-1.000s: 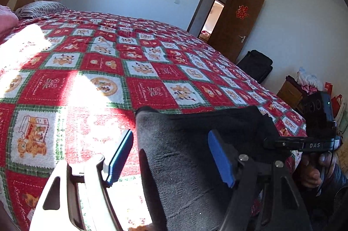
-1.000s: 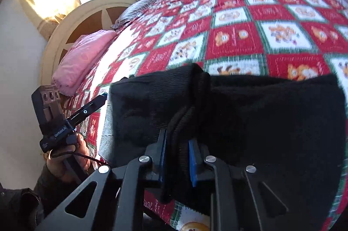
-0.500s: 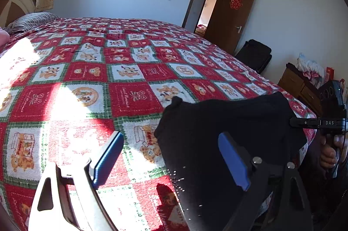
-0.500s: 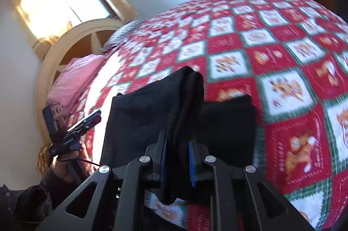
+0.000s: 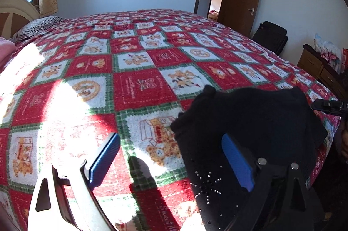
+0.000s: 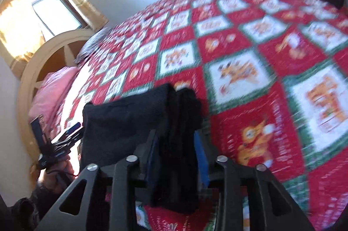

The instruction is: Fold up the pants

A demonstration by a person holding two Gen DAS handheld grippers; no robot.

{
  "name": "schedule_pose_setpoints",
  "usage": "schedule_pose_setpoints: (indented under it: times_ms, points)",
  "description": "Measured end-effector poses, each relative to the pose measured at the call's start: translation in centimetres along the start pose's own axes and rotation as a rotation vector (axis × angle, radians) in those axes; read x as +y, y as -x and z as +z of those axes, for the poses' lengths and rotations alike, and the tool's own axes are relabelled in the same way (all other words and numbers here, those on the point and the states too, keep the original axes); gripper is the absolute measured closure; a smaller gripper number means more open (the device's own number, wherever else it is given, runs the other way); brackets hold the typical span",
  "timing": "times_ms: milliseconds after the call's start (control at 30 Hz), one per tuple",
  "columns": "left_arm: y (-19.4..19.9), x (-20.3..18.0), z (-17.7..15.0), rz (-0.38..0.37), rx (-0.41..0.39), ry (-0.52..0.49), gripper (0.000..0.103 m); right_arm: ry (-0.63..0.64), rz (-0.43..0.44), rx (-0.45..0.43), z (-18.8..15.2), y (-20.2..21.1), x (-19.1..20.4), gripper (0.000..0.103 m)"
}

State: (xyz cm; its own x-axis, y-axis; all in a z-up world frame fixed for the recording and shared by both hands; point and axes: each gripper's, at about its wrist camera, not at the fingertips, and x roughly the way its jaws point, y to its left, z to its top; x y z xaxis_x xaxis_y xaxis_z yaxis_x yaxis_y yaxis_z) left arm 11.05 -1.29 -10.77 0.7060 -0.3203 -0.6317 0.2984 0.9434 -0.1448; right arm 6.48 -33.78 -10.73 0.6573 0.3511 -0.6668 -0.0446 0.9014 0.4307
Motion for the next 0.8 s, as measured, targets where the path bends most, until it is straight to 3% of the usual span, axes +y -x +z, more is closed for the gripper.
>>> schedule_pose_setpoints:
  times_ms: [100,200,333,500,633,733,800]
  points:
    - [0.6,-0.5,1.1,-0.002,-0.038,-0.015,0.001,0.078,0.056,-0.065,-0.1,1.3,2.2,0.059]
    - [-0.2,-1.7,2.0,0.009,-0.036,-0.061,0.001,0.172,0.126,0.001,-1.0,-0.1,4.4,0.052]
    - [-3.7,-2.4,2.1,0.123,0.051,-0.158,0.000,0.179,0.038,0.114,-2.2,-3.5,3.5,0.052]
    - [-3.6,-0.6,1.5,0.063,0.047,-0.083,0.000,0.210,0.056,0.098,-2.2,-3.1,3.3,0.052]
    - [0.8,-1.0,1.1,0.032,-0.052,-0.043,0.000,0.254,0.028,0.061,-2.7,-2.2,4.8,0.052]
    - [3.3,-2.8,0.8,-0.024,-0.088,-0.065,0.000,0.297,0.122,0.059,-3.4,-0.9,6.6,0.052]
    - [3.8,-4.4,0.1,-0.076,-0.082,-0.096,0.000,0.337,0.182,0.104,-4.4,-0.9,7.7,0.051]
